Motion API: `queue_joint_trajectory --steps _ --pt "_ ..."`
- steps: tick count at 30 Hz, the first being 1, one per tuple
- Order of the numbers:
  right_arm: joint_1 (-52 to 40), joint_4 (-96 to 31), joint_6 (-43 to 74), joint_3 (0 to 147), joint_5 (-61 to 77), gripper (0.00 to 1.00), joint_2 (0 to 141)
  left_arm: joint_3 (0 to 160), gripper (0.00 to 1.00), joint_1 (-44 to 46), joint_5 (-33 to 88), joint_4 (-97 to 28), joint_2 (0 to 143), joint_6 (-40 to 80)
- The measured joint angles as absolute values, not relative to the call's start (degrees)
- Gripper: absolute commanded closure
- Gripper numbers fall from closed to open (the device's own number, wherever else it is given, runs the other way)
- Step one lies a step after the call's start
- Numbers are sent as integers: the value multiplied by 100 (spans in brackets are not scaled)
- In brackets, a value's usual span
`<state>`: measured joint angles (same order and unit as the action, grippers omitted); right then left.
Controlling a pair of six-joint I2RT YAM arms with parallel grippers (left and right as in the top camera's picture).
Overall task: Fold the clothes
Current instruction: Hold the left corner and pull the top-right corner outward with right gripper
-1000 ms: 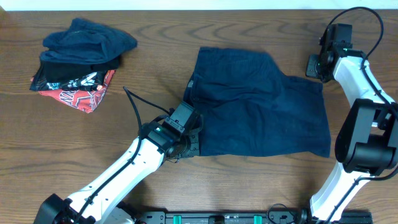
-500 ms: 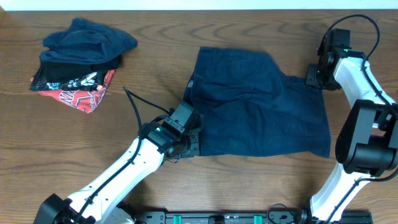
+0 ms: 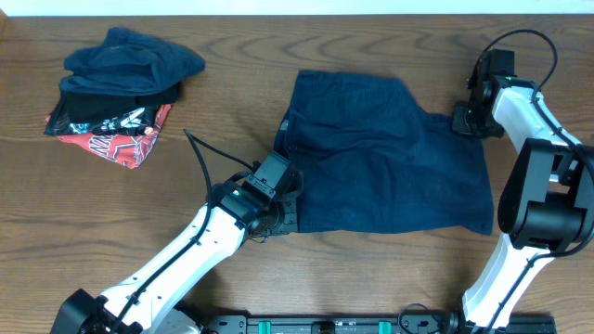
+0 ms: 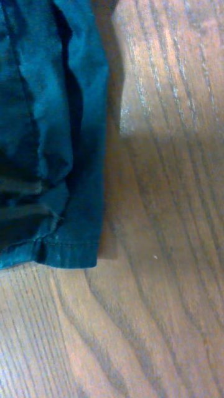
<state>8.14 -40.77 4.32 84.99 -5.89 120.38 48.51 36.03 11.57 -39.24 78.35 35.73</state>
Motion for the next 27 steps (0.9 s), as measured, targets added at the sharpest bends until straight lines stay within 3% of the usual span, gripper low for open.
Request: queue_joint_trajectory --steps 10,13,15,16,18,19,25,27 --pt "878 -3203 860 9133 -659 99 12033 4851 94 3603 1160 -3924 7835 3573" --pt "952 -2495 1164 9688 -753 67 11972 4851 94 3603 1160 -3922 7835 3575" --pt "1000 -2108 1341 9935 -792 32 11874 4851 94 3603 1157 -3922 7835 3573" --pt "1026 -1970 1356 10020 -836 20 11804 4851 94 3603 1157 -3922 7835 3573" --pt "1046 -1929 1389 10101 -862 4 11690 4851 94 3603 1157 -3922 7835 3573" --pt "1055 -2005 1413 10119 -864 1 11646 4851 94 3603 1157 -3922 7835 3573" --pt "1055 -3835 1269 10130 -819 1 11618 4851 94 3603 1157 -3922 7835 3573" --pt "1055 -4278 1138 10084 -661 10 11620 4851 94 3603 1160 -3918 7835 3573"
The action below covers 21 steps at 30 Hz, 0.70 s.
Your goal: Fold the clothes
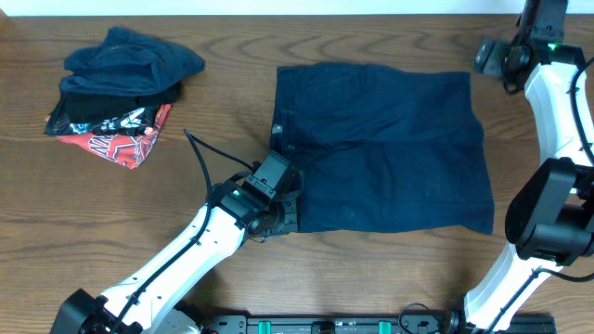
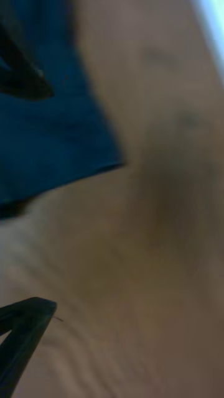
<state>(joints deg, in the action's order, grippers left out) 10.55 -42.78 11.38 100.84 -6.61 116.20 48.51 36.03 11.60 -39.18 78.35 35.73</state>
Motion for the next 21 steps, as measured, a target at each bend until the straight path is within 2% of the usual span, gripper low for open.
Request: queue_joint_trajectory --steps 1,2,3,4,5,6,8,21 --pt "1055 -4449 1009 10060 -515 22 11620 4851 94 3603 1157 -3913 7835 3573" --pt "1055 -4595 926 10033 -414 38 11620 4851 94 3603 1157 -3903 7835 3573" --pt "1055 -4703 862 9994 -309 64 11620 4851 94 3603 1157 -3887 7835 3573" --pt "1055 -4757 799 9922 -180 79 11620 4851 94 3603 1157 -3874 7835 3573" --pt "1055 -4744 775 9826 -71 89 11620 4851 94 3603 1157 -3865 7835 3573" --pt "1055 -4716 742 9751 1 94 11625 4851 94 3603 1157 -3857 7835 3573" --pt "1052 -4637 679 9592 191 98 11653 4851 94 3603 1157 -3854 7835 3573" --pt "799 -3540 449 8757 661 99 12060 4851 94 3603 1157 -3852 7835 3573"
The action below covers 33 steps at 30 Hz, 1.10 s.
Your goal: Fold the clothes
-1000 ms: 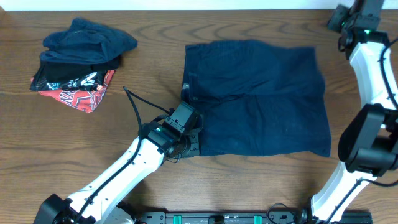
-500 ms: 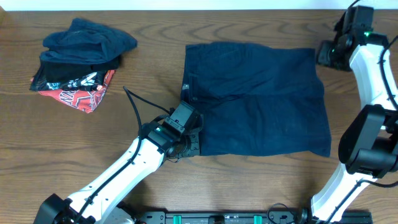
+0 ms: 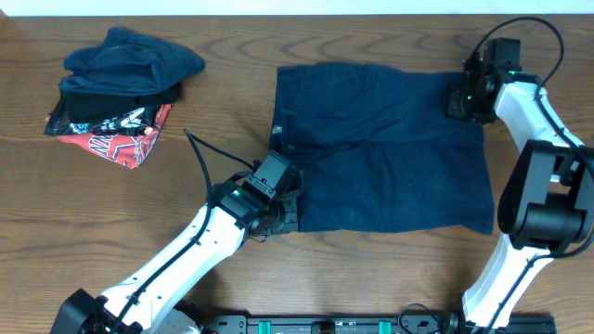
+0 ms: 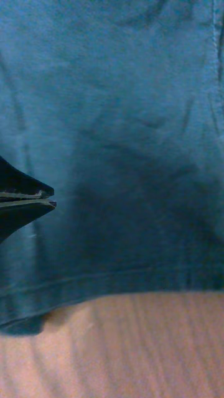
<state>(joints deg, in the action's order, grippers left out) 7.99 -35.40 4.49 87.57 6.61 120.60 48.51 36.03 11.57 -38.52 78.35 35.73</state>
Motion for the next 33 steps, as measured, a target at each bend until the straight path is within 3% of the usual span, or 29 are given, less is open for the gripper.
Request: queue_joint_trajectory --steps 9,18,24,26,28,30,33 --pt "801 -2279 429 8772 626 99 12689 4851 94 3603 1157 -3844 7835 3573" --pt "801 86 659 8761 408 97 13273 4851 94 3603 1157 -3830 7835 3573" --pt "803 399 963 8871 152 67 13369 4851 94 3603 1157 -3813 7835 3573" --pt "823 -97 1022 9098 108 39 13369 4851 94 3603 1157 -3813 7835 3573" --pt "843 -679 1015 9380 97 24 13364 4851 94 3603 1157 -3809 7835 3573" --pt "871 -1111 985 9564 71 20 13329 4851 94 3603 1157 -3811 7835 3573" --pt "934 -1588 856 9686 58 23 13194 4851 94 3603 1157 -3811 7835 3573"
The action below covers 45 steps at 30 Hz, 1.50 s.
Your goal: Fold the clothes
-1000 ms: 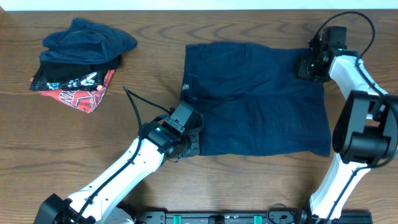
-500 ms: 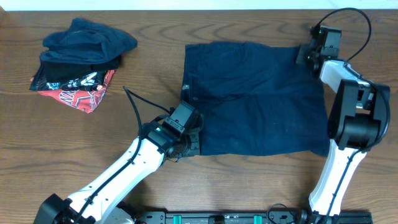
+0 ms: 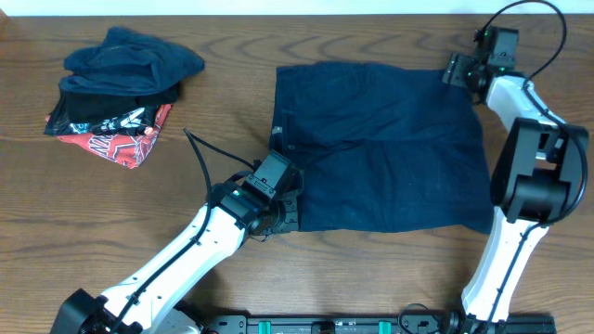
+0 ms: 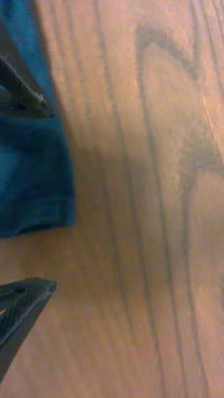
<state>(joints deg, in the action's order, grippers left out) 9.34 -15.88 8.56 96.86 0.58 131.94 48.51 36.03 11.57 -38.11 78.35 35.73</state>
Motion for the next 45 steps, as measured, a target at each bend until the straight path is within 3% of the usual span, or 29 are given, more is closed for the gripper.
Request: queue_joint_trajectory --steps 5,12,15,16,17,19,28,35,36,38,40,45 --pt "1009 -2091 722 9743 43 43 13043 4851 94 3603 1160 -3813 7835 3573" --pt "998 -2281 694 9745 148 38 13277 4851 94 3603 1160 -3811 7835 3573" --pt "947 -2119 644 9791 137 43 13380 4851 94 3603 1160 -3813 7835 3573" --pt "923 -2036 609 9808 150 48 13413 4851 94 3603 1157 -3813 7835 3573" --pt "899 -1977 585 9826 128 62 13445 4851 94 3603 1157 -3813 7835 3573" --pt "847 -1813 545 9863 123 99 13513 4851 94 3603 1157 -3811 7835 3573" --pt "775 -1142 663 9937 148 99 13705 4851 94 3603 1157 -3809 7835 3573" --pt "773 -1035 941 11179 -75 99 14009 4851 94 3603 1157 -3704 7835 3573" --pt "770 -1013 972 11397 -134 95 14009 4851 94 3603 1157 -3688 7835 3573" --pt "766 -910 1046 11780 -233 40 14007 4851 94 3603 1155 -3662 7835 3573" --pt "766 -897 1072 12046 -336 1 13981 4851 94 3603 1160 -3664 7835 3573" --pt "777 -1940 1066 12237 -464 1 13889 4851 94 3603 1146 -3688 7835 3573"
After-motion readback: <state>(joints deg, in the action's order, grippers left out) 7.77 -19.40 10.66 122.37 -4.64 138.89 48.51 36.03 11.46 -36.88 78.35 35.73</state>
